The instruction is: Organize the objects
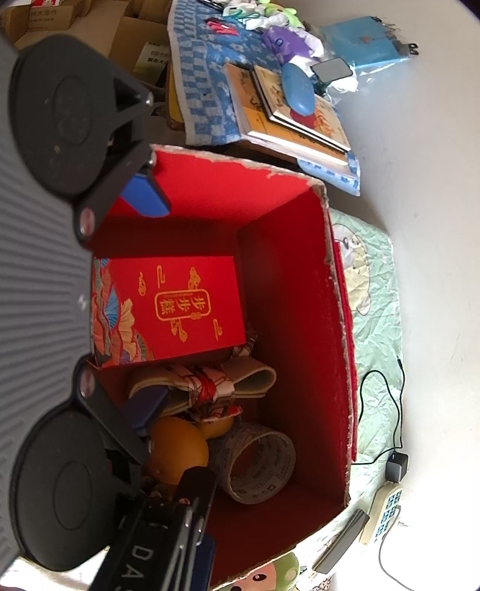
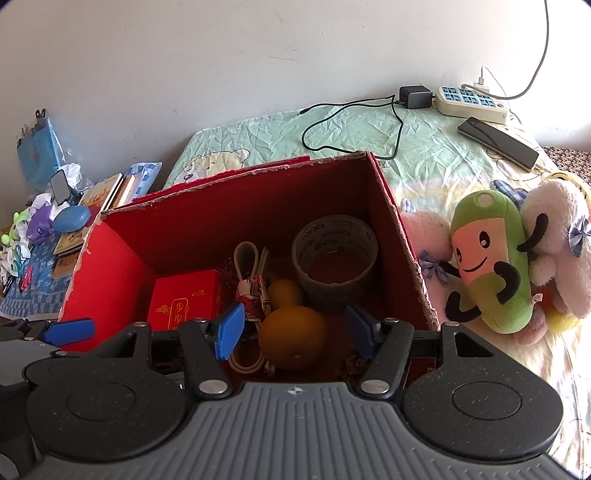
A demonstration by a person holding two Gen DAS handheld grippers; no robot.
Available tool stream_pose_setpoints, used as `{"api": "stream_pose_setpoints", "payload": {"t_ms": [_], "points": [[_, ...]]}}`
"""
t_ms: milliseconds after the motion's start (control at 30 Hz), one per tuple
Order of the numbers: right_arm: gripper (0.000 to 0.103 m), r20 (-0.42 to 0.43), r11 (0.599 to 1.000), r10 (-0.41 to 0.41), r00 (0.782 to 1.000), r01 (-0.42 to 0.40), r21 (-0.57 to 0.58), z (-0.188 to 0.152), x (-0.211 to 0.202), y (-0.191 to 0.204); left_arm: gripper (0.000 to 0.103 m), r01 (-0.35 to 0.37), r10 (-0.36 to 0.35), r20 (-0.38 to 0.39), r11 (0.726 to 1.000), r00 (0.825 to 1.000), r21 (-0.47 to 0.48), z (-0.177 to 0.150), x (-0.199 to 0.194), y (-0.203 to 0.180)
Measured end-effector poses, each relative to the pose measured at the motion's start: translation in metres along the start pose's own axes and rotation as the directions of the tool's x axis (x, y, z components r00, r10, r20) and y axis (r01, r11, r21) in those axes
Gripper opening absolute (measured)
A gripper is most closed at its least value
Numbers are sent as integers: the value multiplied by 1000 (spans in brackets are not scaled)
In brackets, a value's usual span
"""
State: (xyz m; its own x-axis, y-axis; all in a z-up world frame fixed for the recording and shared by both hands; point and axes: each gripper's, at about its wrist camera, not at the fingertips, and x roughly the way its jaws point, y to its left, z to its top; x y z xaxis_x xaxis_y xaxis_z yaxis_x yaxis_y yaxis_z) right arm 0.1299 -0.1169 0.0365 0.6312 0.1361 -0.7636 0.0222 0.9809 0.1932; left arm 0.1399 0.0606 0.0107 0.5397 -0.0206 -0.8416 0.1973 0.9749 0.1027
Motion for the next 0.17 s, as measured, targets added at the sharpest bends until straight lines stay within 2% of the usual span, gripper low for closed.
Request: {"api": "stream_pose_setpoints", "payload": {"t_ms": [167], "points": [[64,12,1000,2,1000,-2,2,2,-2,1,99,-7,7,31,1000,999,9,2,-5,-2]]}}
